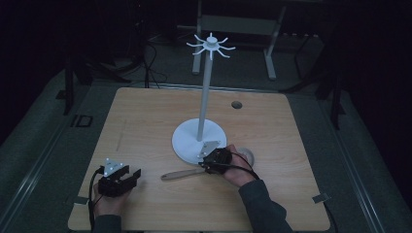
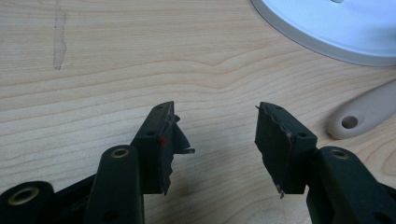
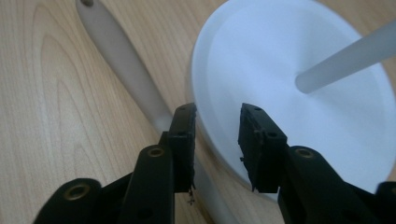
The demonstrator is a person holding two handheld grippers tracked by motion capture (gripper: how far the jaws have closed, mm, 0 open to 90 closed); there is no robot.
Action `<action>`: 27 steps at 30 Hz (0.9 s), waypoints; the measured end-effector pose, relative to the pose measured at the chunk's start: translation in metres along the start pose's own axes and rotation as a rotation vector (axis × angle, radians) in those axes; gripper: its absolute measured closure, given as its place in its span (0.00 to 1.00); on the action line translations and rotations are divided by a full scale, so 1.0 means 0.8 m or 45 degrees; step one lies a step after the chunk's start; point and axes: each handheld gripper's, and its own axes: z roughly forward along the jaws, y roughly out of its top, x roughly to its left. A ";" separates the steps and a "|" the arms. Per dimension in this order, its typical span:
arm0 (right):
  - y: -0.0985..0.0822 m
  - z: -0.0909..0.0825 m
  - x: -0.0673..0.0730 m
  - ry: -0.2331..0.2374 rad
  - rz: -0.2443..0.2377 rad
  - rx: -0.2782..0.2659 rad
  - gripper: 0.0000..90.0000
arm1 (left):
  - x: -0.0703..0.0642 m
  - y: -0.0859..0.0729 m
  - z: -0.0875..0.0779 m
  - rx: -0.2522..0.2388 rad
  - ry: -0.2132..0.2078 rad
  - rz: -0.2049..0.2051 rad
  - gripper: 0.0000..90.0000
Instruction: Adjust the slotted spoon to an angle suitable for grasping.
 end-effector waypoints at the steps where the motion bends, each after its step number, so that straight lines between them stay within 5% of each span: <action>1: 0.000 0.000 0.000 0.000 0.000 0.000 0.73 | 0.000 0.000 0.000 0.000 0.000 0.000 0.54; 17: 0.003 0.028 0.009 0.162 -0.067 0.114 0.68 | 0.000 0.000 0.000 0.003 0.001 0.001 0.54; 27: 0.002 0.043 0.002 0.278 -0.035 0.190 0.70 | 0.001 0.000 0.000 0.000 -0.002 -0.003 0.53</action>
